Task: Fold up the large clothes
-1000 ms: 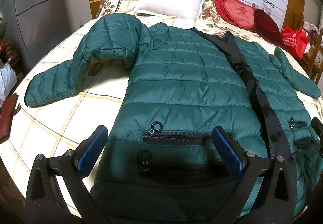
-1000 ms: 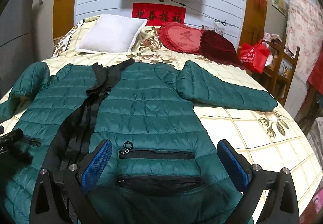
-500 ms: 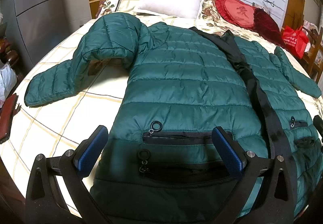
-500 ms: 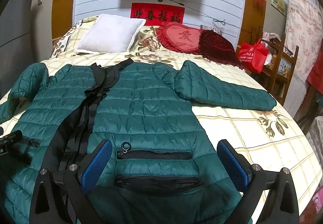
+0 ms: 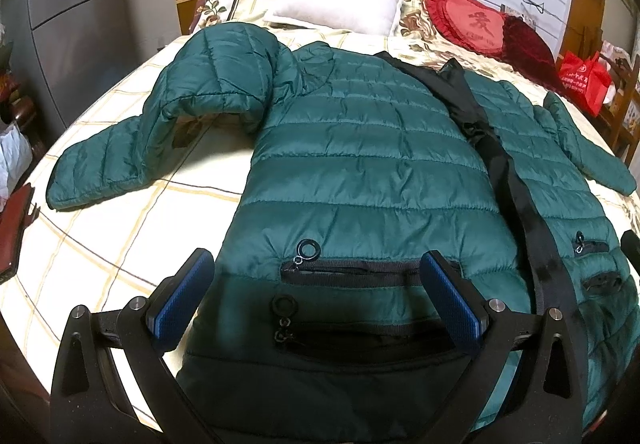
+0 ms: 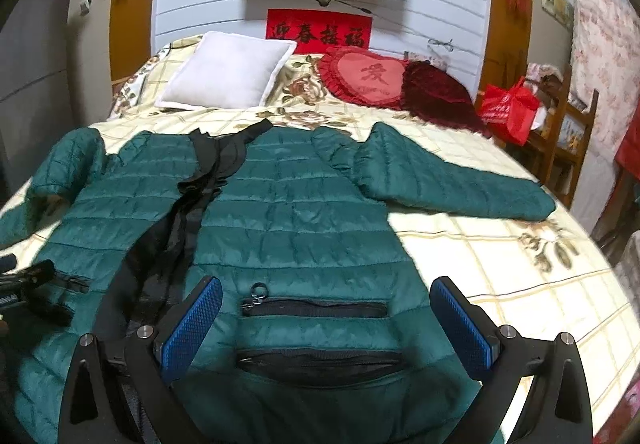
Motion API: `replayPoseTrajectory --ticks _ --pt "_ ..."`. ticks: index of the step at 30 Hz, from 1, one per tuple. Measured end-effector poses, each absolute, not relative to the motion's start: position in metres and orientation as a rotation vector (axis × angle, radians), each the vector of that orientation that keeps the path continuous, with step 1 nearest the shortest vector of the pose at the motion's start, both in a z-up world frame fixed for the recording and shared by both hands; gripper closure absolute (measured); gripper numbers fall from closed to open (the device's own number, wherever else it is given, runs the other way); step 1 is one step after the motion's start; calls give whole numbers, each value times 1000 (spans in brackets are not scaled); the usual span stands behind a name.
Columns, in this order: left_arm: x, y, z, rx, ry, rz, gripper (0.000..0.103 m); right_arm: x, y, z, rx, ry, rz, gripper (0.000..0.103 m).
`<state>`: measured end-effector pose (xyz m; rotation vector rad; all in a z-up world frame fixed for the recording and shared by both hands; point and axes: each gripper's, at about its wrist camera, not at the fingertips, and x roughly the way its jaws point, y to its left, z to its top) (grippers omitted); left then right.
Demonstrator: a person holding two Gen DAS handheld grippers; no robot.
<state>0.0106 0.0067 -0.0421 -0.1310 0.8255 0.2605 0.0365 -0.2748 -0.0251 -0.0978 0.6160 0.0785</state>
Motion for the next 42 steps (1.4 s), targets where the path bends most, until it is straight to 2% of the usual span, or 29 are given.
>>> replayPoseTrajectory --ticks 3,6,13,18,21,27,34,42 --pt "11 5 -42 -124 828 258 0 37 -271 -26 27 630 129 0" --pt "11 5 -42 -123 828 257 0 35 -252 -27 8 604 50 0" --pt "12 7 -45 -135 852 256 0 55 -188 -73 -448 702 -199 1" --pt "12 10 -49 -159 867 258 0 51 -171 -81 -567 676 -228 5" --pt "13 10 -50 -159 871 258 0 49 -179 -77 -493 706 -174 5" --pt "14 10 -51 -153 877 259 0 64 -231 -76 -6 900 80 5" --pt "15 12 -53 -159 884 263 0 56 -229 -73 10 868 123 5" --pt "17 15 -54 -165 889 260 0 62 -253 -67 226 838 205 5"
